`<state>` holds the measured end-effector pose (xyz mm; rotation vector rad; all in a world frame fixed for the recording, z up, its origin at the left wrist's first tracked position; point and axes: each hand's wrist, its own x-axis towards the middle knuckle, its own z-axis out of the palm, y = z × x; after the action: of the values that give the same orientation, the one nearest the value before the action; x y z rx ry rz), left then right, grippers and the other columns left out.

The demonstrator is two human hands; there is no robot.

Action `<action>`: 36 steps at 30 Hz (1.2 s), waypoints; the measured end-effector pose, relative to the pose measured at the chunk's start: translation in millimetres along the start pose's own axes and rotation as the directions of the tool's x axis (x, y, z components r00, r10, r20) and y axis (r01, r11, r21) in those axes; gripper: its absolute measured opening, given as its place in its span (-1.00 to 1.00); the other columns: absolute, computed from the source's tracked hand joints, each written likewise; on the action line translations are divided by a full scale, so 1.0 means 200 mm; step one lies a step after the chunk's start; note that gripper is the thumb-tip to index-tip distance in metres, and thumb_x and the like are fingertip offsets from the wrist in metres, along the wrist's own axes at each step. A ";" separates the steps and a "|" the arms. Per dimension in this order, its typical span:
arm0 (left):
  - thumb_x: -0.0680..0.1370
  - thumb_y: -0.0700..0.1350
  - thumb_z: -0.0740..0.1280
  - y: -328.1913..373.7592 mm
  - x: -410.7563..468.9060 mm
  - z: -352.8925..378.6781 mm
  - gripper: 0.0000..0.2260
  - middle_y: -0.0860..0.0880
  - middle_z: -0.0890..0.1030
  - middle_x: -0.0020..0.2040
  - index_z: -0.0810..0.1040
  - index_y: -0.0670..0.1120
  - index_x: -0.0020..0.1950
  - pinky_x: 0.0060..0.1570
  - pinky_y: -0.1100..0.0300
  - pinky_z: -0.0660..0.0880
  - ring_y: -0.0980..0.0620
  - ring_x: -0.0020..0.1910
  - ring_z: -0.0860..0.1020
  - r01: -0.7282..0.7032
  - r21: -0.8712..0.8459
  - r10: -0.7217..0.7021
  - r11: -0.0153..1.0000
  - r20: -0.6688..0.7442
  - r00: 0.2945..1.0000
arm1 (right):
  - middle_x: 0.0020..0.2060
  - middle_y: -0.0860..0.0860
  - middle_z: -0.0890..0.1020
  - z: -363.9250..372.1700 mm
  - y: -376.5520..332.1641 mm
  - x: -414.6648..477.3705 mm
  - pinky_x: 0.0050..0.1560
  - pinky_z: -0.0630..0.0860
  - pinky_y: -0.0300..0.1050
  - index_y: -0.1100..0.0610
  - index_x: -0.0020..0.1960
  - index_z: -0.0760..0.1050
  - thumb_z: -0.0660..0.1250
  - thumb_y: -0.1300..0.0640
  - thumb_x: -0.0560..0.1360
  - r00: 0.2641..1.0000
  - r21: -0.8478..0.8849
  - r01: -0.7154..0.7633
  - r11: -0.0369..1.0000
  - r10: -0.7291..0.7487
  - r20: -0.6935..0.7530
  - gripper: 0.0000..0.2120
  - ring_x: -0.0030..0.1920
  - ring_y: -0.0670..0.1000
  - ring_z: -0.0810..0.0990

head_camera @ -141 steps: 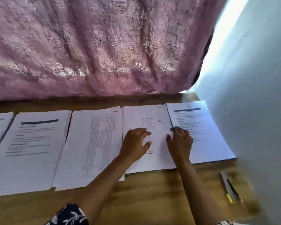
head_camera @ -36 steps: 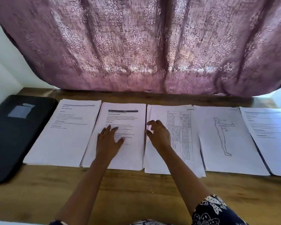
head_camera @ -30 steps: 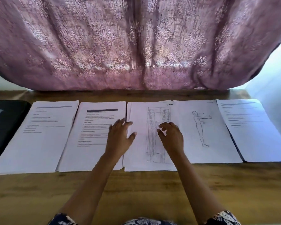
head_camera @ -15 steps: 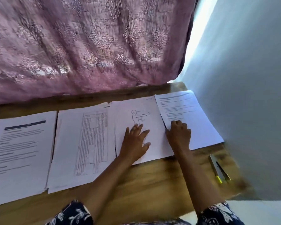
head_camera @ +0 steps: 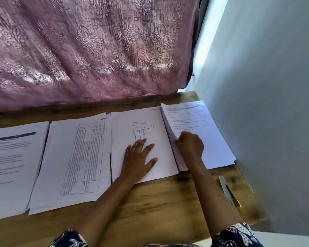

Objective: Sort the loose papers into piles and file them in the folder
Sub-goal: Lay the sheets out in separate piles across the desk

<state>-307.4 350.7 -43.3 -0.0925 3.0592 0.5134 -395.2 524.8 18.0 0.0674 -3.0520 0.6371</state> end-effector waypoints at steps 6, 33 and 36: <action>0.59 0.15 0.24 0.10 0.07 -0.22 -0.58 0.00 0.39 0.44 0.44 0.03 0.40 0.32 0.19 0.25 0.00 0.42 0.34 0.174 -0.607 -0.161 0.775 0.077 0.984 | -0.13 0.01 0.69 -0.15 -0.07 -0.07 -0.23 0.33 -0.24 0.13 -0.07 0.64 0.38 -0.03 0.51 0.999 0.179 0.037 0.983 -0.038 0.002 -0.78 -0.14 0.04 0.63; 0.57 -0.15 0.35 -1.83 -1.04 -1.23 -0.72 -0.09 0.59 0.24 0.53 -0.12 0.28 0.00 0.14 0.45 -0.11 0.09 0.57 0.370 -0.820 -0.786 0.437 -0.148 0.600 | -0.16 0.10 0.63 0.66 -1.92 -0.65 -0.29 0.47 -0.18 0.14 -0.13 0.55 0.39 0.32 0.47 0.720 0.722 -0.505 0.474 -0.231 0.655 -0.89 -0.22 0.06 0.57; 0.57 -0.07 0.35 -2.08 -1.17 -1.24 -0.63 -0.10 0.52 0.30 0.45 -0.09 0.36 -0.05 0.13 0.49 -0.11 0.07 0.55 0.532 -0.724 -0.860 0.439 -0.168 0.481 | -0.21 0.10 0.63 0.79 -2.16 -0.76 -0.35 0.49 -0.21 0.18 -0.17 0.52 0.39 0.34 0.46 0.640 0.680 -0.530 0.507 -0.288 0.713 -0.89 -0.28 0.04 0.61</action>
<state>-53.9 -110.8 66.6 -1.7924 2.6310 1.4962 -225.9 71.7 41.4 0.1308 -2.8965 2.7875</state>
